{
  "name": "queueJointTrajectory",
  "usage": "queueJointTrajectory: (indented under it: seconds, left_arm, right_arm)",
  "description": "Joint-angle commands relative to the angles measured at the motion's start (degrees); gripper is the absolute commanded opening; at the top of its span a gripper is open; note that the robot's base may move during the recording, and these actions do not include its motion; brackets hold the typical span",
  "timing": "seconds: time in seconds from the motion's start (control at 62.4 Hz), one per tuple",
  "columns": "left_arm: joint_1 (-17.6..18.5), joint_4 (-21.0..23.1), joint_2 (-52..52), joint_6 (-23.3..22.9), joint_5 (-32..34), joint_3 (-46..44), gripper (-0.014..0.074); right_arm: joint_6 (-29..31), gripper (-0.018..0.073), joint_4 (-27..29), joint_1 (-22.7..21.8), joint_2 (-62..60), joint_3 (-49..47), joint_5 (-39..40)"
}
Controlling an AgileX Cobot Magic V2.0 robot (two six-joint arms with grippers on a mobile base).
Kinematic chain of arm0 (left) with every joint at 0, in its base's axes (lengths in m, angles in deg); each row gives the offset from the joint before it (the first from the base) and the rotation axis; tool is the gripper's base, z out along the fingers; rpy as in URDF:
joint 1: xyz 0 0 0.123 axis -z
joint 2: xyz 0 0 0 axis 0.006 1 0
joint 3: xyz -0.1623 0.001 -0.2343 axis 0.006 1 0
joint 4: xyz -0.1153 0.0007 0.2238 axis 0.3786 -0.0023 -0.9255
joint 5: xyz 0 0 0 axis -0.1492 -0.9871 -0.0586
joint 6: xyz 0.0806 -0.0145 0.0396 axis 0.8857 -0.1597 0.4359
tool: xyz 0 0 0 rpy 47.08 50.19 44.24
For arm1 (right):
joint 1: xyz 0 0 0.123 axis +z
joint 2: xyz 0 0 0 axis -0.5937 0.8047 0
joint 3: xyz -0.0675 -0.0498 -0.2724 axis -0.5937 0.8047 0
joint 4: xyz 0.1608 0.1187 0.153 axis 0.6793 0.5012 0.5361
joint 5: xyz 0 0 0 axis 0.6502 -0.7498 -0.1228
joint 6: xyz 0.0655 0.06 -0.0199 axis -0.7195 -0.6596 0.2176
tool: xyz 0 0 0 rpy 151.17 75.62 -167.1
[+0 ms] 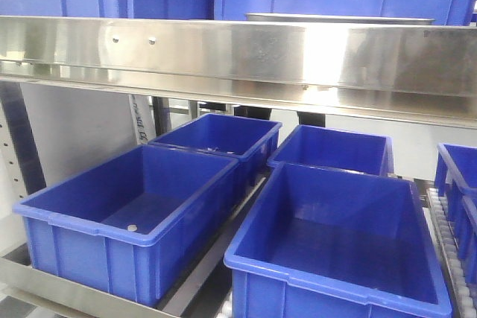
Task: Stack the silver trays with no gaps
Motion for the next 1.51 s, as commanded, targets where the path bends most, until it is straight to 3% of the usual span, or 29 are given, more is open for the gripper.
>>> queueJointTrajectory:
  seconds: [0.0, 0.4, 0.577, 0.689, 0.785, 0.977, 1.489]
  left_arm:
    - [-0.1, 0.5, -2.2, 0.2, 4.6, -0.2, -0.0048]
    - [-0.1, 0.5, -2.2, 0.2, 4.6, -0.2, -0.0048]
    - [-0.1, 0.5, -2.2, 0.2, 4.6, -0.2, -0.0048]
    - [-0.1, 0.5, -2.2, 0.2, 4.6, -0.2, -0.0048]
    - [-0.1, 0.5, -2.2, 0.2, 4.6, -0.2, -0.0048]
    - [-0.1, 0.5, -2.1, 0.2, 4.6, -0.2, -0.0048]
    - [-0.1, 0.5, -2.1, 0.2, 4.6, -0.2, -0.0048]
  right_arm:
    - [0.5, 0.0056, -0.8, 0.0, 0.3, -1.6, 4.9]
    - [0.5, 0.0056, -2.3, -1.7, 0.3, -0.1, 6.0]
    - [4.2, 0.0056, 7.8, -15.2, -3.9, 8.2, 10.6]
    - [4.6, 0.0056, 7.9, -21.8, -11.2, 13.8, 10.8]
    - [4.6, 0.0056, 7.9, -24.5, -17.0, 17.6, 10.8]
    - [4.5, 0.0056, 8.0, -25.2, -21.5, 24.9, 15.4]
    - [4.5, 0.0056, 8.1, -25.2, -21.5, 24.7, 14.0]
